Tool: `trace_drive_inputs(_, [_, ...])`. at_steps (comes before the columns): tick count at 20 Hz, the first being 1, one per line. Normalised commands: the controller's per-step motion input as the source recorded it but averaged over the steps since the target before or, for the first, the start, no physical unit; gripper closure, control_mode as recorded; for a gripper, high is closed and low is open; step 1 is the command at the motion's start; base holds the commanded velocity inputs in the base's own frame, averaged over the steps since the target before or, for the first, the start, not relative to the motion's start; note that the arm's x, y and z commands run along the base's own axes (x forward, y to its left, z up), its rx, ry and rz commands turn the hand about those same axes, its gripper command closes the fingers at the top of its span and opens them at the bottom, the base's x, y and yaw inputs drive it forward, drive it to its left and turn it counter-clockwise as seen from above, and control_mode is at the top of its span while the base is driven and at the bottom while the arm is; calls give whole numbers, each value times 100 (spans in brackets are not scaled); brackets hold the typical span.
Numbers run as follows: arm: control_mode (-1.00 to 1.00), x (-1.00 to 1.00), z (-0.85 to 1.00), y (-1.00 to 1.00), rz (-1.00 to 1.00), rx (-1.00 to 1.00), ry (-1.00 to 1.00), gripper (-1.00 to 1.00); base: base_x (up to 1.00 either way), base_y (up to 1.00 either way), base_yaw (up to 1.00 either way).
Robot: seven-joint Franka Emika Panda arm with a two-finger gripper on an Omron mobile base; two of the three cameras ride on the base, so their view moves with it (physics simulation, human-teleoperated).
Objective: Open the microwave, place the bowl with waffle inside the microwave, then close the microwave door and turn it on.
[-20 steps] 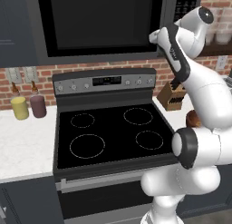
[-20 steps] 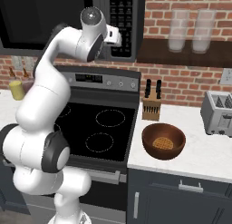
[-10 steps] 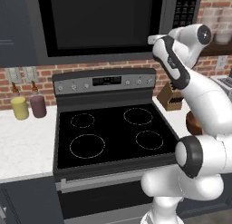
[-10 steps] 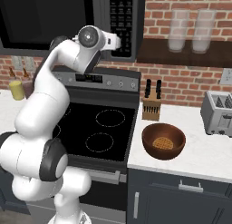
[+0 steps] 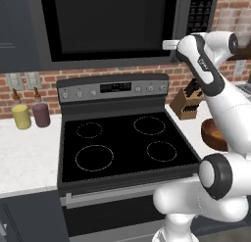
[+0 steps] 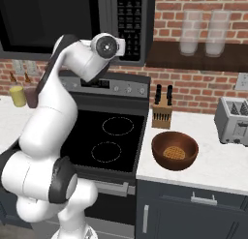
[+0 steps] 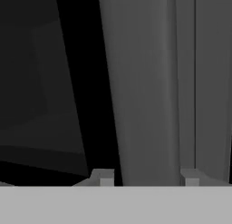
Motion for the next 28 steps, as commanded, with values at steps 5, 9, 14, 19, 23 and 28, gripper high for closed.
trace_drive_inputs(5, [-100,-50,0,98,27,0,2,100,0,0,0])
trace_drive_inputs(9, [-100,-89,0,100,19,0,3,100,0,0,0])
trace_drive_inputs(14, [-100,-100,7,100,13,-6,3,100,0,0,0])
trace_drive_inputs(19, [-100,-100,20,100,16,-15,8,100,0,0,0])
trace_drive_inputs(23, [-100,-100,28,100,28,-25,20,100,0,0,0])
trace_drive_inputs(28, [-100,-100,19,94,35,-30,20,100,0,0,0])
